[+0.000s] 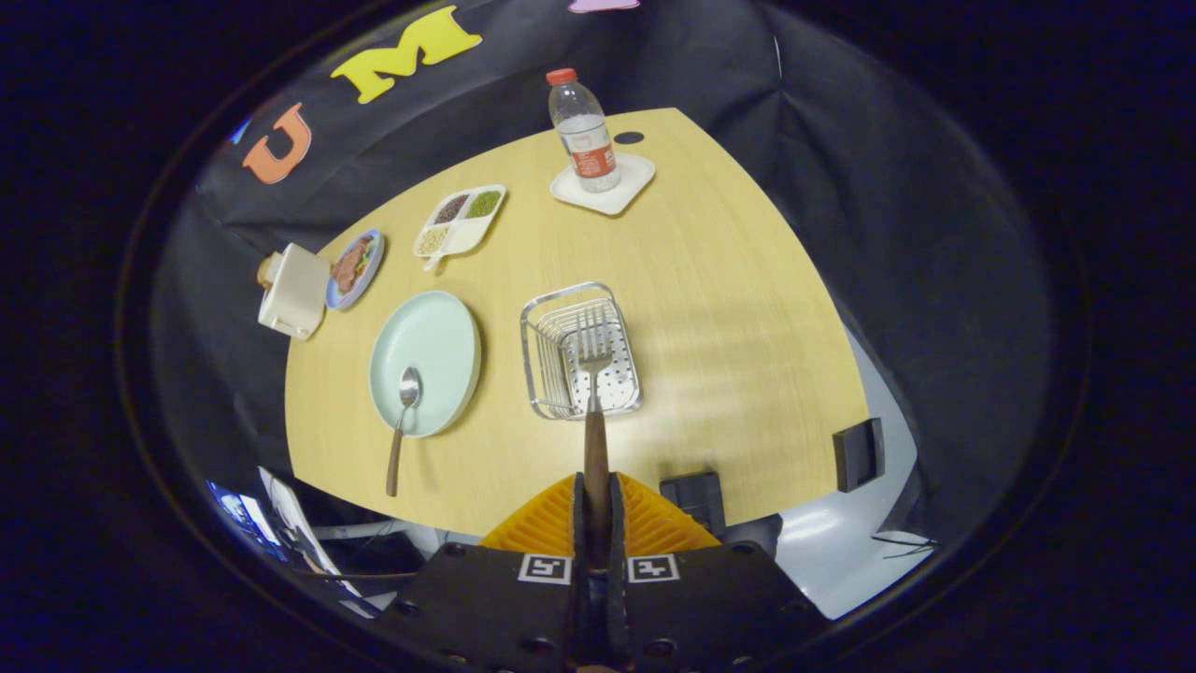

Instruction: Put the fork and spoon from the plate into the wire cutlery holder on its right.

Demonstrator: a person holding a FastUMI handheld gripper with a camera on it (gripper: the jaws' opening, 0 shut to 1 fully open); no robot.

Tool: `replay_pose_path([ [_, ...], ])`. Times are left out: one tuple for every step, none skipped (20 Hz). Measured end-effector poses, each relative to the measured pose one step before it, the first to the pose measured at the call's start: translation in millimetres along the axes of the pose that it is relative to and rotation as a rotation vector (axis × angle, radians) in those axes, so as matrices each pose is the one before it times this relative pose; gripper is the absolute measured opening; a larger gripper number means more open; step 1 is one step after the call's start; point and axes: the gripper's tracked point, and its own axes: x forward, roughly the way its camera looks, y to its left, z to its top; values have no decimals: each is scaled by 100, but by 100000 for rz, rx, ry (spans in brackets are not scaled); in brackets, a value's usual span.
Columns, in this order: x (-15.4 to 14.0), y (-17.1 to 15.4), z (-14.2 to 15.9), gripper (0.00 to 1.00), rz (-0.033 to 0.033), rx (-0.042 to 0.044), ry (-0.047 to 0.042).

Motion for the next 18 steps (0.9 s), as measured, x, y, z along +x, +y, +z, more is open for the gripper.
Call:
replay_pose_path([
  [-231,460,281,11,1417,973,-267],
  [-291,337,220,15,782,895,-846],
  [-44,338,299,22,559,547,-1221],
  [-465,315,434,35,725,249,-2004],
  [-18,354,387,49,378,383,-2065],
  [-192,420,281,62,115,518,-2045],
  [-427,536,315,75,-17,85,-1970],
  [-210,606,101,88,-9,-900,-1235],
  [-248,627,-195,88,-197,-1691,-644],
  [-106,685,-113,88,-418,-2044,-460],
  [-212,900,-269,88,-81,-1991,-366],
  [-88,1062,-196,88,494,-1651,-189],
  [-102,1232,-260,88,980,-1466,180],
  [121,1338,-214,88,1441,-1180,498],
  [395,1310,-222,88,614,-1198,71],
  [487,1229,-210,88,128,-1385,230],
  [662,1251,-519,88,-204,-1561,785],
  [489,1377,-727,88,379,-2066,1835],
])
